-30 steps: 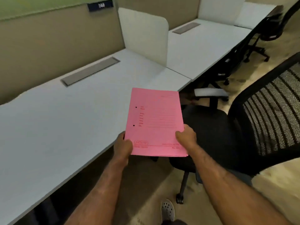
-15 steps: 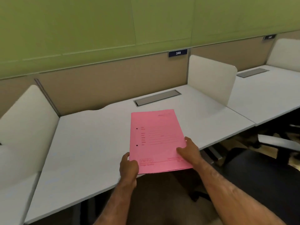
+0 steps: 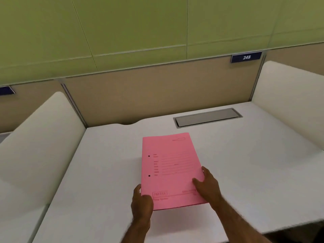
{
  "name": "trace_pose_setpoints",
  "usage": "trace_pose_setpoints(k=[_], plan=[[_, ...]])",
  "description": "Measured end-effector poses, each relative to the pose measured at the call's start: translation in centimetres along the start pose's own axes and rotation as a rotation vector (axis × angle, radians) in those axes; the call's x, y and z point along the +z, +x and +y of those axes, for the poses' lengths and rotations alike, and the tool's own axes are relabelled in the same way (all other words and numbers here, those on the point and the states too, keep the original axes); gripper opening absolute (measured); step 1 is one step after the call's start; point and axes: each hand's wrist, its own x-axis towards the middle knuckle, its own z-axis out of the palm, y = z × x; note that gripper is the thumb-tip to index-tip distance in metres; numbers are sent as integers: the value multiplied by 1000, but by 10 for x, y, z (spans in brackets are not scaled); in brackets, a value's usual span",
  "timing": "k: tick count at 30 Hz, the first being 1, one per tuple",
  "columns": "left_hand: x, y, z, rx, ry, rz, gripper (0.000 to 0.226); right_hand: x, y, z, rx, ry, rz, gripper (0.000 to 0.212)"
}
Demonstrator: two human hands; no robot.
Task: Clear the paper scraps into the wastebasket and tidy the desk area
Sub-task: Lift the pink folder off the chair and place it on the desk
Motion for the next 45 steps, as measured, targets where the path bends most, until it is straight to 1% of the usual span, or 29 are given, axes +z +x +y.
trace_pose_setpoints(k=[4, 10, 15, 19, 21, 23, 26, 29, 31, 33, 36, 39, 42, 45], plan=[[32, 69, 18, -49, 51, 44, 50, 17, 81, -16, 20, 23, -72, 68], [72, 161, 49, -65, 113, 96, 48, 44, 193, -39, 6, 16, -160, 71], [95, 224, 61, -74, 185, 113, 46, 67, 259, -53, -13, 18, -197, 60], [112, 269, 60, -77, 241, 112, 45, 84, 301, -51, 17, 48, -234, 62], [121, 289, 59, -44, 299, 119, 42, 92, 317, -47, 26, 53, -236, 65], [129, 307, 59, 15, 371, 138, 41, 100, 330, -45, 31, 45, -222, 68], [142, 330, 58, 117, 542, 173, 41, 114, 346, -39, -40, 0, -162, 72], [154, 340, 52, 236, 801, 166, 55, 124, 355, -36, -113, -123, -136, 84], [161, 344, 40, 318, 925, 121, 63, 130, 360, -32, -175, -283, -120, 84], [165, 349, 30, 354, 964, 108, 66, 136, 364, -28, -232, -418, -112, 83], [168, 355, 28, 352, 969, 97, 69, 144, 371, -25, -221, -491, -121, 83], [165, 356, 30, 333, 972, 53, 71, 142, 371, -29, -209, -496, -150, 83], [155, 348, 35, 317, 982, 19, 70, 131, 367, -33, -204, -457, -212, 81], [143, 327, 39, 357, 1062, -17, 68, 119, 348, -31, -195, -434, -282, 82]])
